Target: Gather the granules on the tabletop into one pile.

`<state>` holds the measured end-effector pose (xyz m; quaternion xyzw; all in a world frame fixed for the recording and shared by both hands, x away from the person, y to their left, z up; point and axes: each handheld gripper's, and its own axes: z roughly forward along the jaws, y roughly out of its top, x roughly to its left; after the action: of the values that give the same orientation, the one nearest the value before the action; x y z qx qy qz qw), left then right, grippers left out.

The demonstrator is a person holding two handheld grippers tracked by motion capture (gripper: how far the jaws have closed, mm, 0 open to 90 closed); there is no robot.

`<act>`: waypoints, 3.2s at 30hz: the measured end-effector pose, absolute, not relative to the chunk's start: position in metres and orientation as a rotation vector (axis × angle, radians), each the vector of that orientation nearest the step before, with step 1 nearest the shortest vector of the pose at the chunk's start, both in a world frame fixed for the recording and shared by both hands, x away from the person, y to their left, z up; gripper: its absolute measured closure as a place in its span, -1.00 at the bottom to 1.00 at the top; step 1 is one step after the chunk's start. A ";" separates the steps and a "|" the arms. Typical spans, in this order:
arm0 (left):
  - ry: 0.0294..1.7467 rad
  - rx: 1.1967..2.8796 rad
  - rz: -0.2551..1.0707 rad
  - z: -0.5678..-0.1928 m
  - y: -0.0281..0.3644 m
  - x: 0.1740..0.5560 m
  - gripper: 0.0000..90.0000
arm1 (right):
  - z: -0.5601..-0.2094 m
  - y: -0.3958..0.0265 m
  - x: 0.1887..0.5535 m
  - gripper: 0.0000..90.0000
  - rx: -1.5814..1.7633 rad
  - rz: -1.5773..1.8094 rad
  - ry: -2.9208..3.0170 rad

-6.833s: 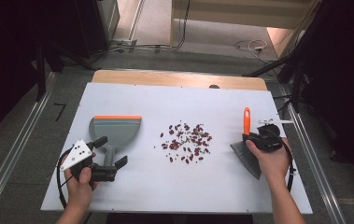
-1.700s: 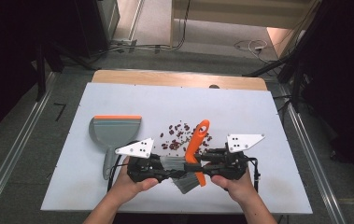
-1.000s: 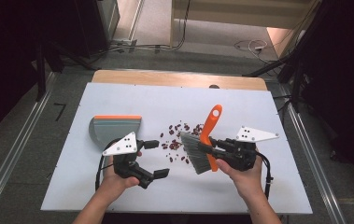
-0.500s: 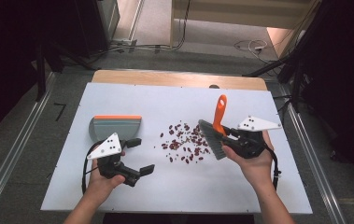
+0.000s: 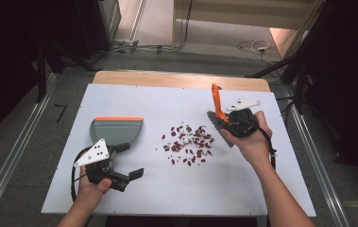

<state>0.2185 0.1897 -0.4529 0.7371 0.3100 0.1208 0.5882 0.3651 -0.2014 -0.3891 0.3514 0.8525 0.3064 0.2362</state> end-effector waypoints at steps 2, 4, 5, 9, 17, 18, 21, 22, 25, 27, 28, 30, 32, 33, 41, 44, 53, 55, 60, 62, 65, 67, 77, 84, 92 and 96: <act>0.733 1.711 0.287 -0.455 0.193 0.218 -1.00 | -0.394 -0.196 0.373 0.53 0.958 0.765 2.344; 0.749 1.702 0.297 -0.456 0.197 0.218 -1.00 | -0.398 -0.192 0.382 0.53 0.938 0.698 2.354; 0.752 1.697 0.300 -0.457 0.198 0.218 -1.00 | -0.400 -0.189 0.385 0.53 0.939 0.667 2.353; 0.778 1.686 0.307 -0.459 0.204 0.219 -0.99 | -0.411 -0.178 0.397 0.53 0.931 0.538 2.349; 0.783 1.691 0.305 -0.461 0.208 0.219 -0.99 | -0.437 -0.147 0.416 0.53 0.923 0.332 2.378; 0.782 1.689 0.303 -0.461 0.208 0.219 -0.99 | -0.437 -0.147 0.416 0.53 0.923 0.332 2.378; 0.783 1.690 0.301 -0.462 0.208 0.220 -0.99 | -0.441 -0.134 0.416 0.53 0.929 0.317 2.433; 0.782 1.688 0.300 -0.462 0.208 0.220 -0.99 | -0.441 -0.129 0.415 0.53 0.934 0.297 2.441; 0.780 1.691 0.298 -0.461 0.208 0.220 -0.99 | -0.444 -0.120 0.412 0.53 0.925 0.274 2.462; 0.780 1.695 0.300 -0.461 0.207 0.220 -0.99 | -0.446 -0.117 0.409 0.52 0.923 0.267 2.469; 0.778 1.696 0.300 -0.461 0.207 0.220 -0.99 | -0.447 -0.114 0.406 0.52 0.925 0.280 2.480; 0.777 1.697 0.299 -0.461 0.207 0.220 -0.99 | -0.445 -0.112 0.403 0.52 0.934 0.310 2.502; 0.775 1.698 0.299 -0.461 0.207 0.220 -0.99 | -0.444 -0.111 0.401 0.52 0.934 0.321 2.514; 0.774 1.698 0.298 -0.461 0.207 0.221 -0.99 | -0.444 -0.109 0.397 0.52 0.934 0.340 2.532; 0.772 1.696 0.297 -0.460 0.208 0.220 -0.99 | -0.443 -0.103 0.379 0.51 0.891 0.357 2.588; 0.766 1.698 0.301 -0.460 0.208 0.220 -0.99 | -0.441 -0.104 0.373 0.51 0.836 0.349 2.608; 0.774 1.696 0.302 -0.461 0.209 0.220 -0.99 | -0.414 -0.106 0.385 0.53 0.709 0.425 2.526; 0.772 1.698 0.301 -0.461 0.209 0.220 -0.99 | -0.411 -0.100 0.393 0.53 0.630 0.421 2.509; 0.772 1.694 0.299 -0.461 0.211 0.220 -0.99 | -0.424 -0.078 0.415 0.53 0.488 0.396 2.470; 0.774 1.691 0.297 -0.462 0.212 0.220 -0.99 | -0.434 -0.070 0.423 0.53 0.422 0.357 2.461; 0.777 1.689 0.293 -0.462 0.214 0.220 -0.99 | -0.450 -0.062 0.430 0.53 0.366 0.330 2.477; 0.777 1.686 0.290 -0.462 0.215 0.220 -0.99 | -0.453 -0.057 0.425 0.52 0.330 0.298 2.502; 0.772 1.692 0.290 -0.462 0.213 0.221 -0.98 | -0.455 -0.060 0.398 0.50 0.215 0.333 2.647; 0.767 1.701 0.289 -0.462 0.211 0.221 -0.98 | -0.456 -0.066 0.371 0.50 0.122 0.349 2.684; 0.772 1.700 0.292 -0.462 0.212 0.221 -0.98 | -0.450 -0.073 0.354 0.50 0.066 0.361 2.725; 0.774 1.698 0.295 -0.462 0.212 0.221 -0.98 | -0.441 -0.080 0.359 0.52 0.080 0.406 2.655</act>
<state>0.2211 0.2120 -0.4620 0.7284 0.3320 0.1267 0.5858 0.3587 -0.0801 -0.4410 0.0290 0.9627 0.1473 0.2251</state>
